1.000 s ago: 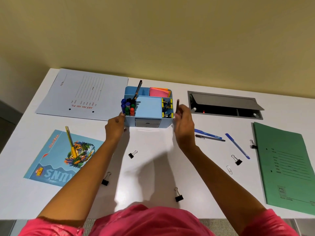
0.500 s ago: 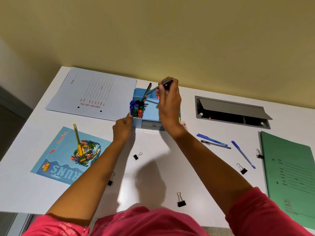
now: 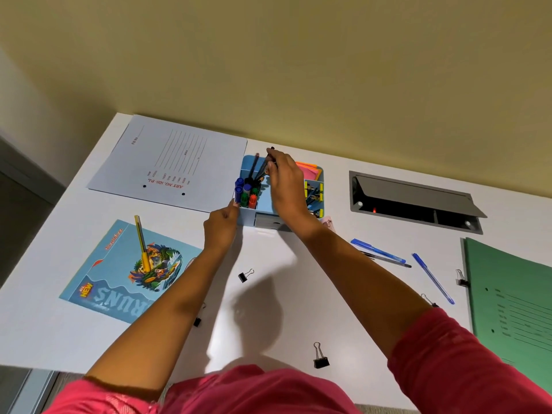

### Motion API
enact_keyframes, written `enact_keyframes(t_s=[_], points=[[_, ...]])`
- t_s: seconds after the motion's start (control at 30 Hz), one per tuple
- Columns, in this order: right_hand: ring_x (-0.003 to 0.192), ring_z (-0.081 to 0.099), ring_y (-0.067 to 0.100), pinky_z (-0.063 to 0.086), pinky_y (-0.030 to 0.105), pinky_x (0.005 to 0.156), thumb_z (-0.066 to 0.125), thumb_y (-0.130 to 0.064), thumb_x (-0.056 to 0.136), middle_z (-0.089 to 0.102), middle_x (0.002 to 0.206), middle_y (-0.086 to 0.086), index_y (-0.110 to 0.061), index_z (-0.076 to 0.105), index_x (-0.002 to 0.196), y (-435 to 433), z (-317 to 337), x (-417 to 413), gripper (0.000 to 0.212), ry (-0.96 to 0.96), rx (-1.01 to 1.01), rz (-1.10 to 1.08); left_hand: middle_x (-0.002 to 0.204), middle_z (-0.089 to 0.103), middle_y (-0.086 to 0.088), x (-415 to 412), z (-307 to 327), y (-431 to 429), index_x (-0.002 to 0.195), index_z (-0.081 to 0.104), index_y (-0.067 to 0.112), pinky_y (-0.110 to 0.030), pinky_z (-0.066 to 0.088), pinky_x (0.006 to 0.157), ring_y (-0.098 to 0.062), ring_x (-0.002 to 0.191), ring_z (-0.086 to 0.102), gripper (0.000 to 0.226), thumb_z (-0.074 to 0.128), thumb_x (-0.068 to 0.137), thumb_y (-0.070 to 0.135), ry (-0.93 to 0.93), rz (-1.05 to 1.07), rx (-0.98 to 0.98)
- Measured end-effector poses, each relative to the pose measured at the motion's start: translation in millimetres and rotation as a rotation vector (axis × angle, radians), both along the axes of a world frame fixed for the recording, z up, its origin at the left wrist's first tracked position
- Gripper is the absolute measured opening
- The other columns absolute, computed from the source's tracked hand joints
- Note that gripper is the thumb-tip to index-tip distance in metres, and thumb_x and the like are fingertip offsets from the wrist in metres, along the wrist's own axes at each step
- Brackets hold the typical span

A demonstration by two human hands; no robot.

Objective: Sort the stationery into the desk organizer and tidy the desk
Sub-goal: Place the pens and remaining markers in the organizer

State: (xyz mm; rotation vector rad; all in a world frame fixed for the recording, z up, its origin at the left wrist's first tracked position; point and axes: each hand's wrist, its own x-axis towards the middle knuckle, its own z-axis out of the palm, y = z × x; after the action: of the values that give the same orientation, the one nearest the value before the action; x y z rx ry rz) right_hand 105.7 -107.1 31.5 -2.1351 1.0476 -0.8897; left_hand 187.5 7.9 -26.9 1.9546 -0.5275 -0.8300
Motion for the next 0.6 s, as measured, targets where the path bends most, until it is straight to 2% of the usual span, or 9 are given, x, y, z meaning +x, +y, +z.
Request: enact_keyframes(t_s=[0.13, 0.17, 0.23, 0.33, 0.43, 0.53, 0.6], points=[[0.115, 0.048, 0.015, 0.038, 0.009, 0.092, 0.037, -0.008, 0.101, 0.043, 0.136, 0.01, -0.008, 0.042, 0.139, -2, 3, 0, 0.038, -0.081, 0.106, -0.035, 0.081, 0.06, -0.015, 2, -5, -1, 0.077, 0.057, 0.01, -0.041, 0.049, 0.075, -0.034, 0.081, 0.062, 0.044, 0.04, 0.097, 0.046, 0.002, 0.002, -0.005], [0.119, 0.045, 0.017, 0.037, 0.012, 0.096, 0.04, -0.01, 0.101, 0.039, 0.139, 0.01, -0.009, 0.041, 0.14, -5, 3, 2, 0.039, -0.08, 0.099, -0.058, 0.081, 0.059, -0.015, 3, -5, -1, 0.075, 0.056, 0.012, -0.04, 0.048, 0.075, -0.033, 0.081, 0.061, 0.044, 0.041, 0.097, 0.046, -0.002, 0.0, -0.007], [0.132, 0.036, 0.023, 0.035, 0.025, 0.105, 0.043, -0.019, 0.101, 0.031, 0.147, 0.011, -0.012, 0.035, 0.144, -10, 3, 6, 0.045, -0.025, 0.127, -0.07, 0.081, 0.059, -0.014, 3, -5, -1, 0.065, 0.052, 0.019, -0.043, 0.051, 0.078, -0.032, 0.081, 0.061, 0.043, 0.041, 0.097, 0.046, -0.011, 0.0, -0.009], [0.14, 0.028, 0.023, 0.028, 0.033, 0.111, 0.042, -0.033, 0.1, 0.025, 0.154, 0.009, -0.015, 0.021, 0.15, -15, 6, 10, 0.057, 0.019, 0.326, 0.022, 0.082, 0.061, -0.015, 3, -7, -2, 0.062, 0.049, 0.025, -0.05, 0.051, 0.085, -0.038, 0.087, 0.063, 0.041, 0.042, 0.097, 0.047, -0.021, 0.008, -0.016], [0.139, 0.031, 0.023, 0.028, 0.032, 0.112, 0.048, -0.038, 0.097, 0.03, 0.152, 0.01, -0.014, 0.023, 0.149, -14, 7, 13, 0.063, 0.036, 0.399, 0.126, 0.082, 0.062, -0.018, 3, -8, -1, 0.067, 0.054, 0.018, -0.05, 0.051, 0.085, -0.038, 0.086, 0.063, 0.043, 0.042, 0.097, 0.047, -0.014, 0.012, -0.011], [0.125, 0.046, 0.02, 0.037, 0.024, 0.098, 0.058, -0.038, 0.091, 0.045, 0.137, 0.01, -0.017, 0.034, 0.142, -3, 9, 18, 0.06, 0.006, 0.378, 0.181, 0.08, 0.063, -0.023, 2, -8, -1, 0.079, 0.063, 0.001, -0.049, 0.051, 0.084, -0.035, 0.079, 0.061, 0.053, 0.042, 0.097, 0.046, 0.005, 0.027, -0.027], [0.118, 0.05, 0.017, 0.04, 0.022, 0.094, 0.063, -0.038, 0.088, 0.05, 0.128, 0.008, -0.02, 0.04, 0.137, 5, 10, 22, 0.056, -0.008, 0.354, 0.219, 0.08, 0.062, -0.022, 2, -9, -1, 0.08, 0.062, 0.001, -0.043, 0.05, 0.076, -0.036, 0.08, 0.061, 0.052, 0.041, 0.097, 0.045, 0.002, 0.018, -0.021]])
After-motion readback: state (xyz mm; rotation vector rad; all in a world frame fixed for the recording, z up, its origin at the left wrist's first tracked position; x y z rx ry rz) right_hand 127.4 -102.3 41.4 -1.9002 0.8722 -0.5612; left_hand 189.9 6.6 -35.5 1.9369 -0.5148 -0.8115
